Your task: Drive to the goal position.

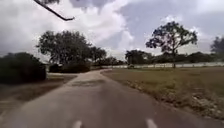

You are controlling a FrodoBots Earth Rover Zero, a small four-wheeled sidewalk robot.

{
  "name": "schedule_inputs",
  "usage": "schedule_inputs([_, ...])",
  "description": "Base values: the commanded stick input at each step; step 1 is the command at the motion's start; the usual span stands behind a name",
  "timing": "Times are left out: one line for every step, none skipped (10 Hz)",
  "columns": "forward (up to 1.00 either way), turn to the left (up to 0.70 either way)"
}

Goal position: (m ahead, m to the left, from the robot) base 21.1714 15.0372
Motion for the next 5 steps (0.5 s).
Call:
schedule_inputs([0.85, 0.34])
schedule_inputs([0.85, 0.34])
schedule_inputs([0.85, 0.16])
schedule_inputs([0.85, 0.03])
schedule_inputs([0.85, 0.00])
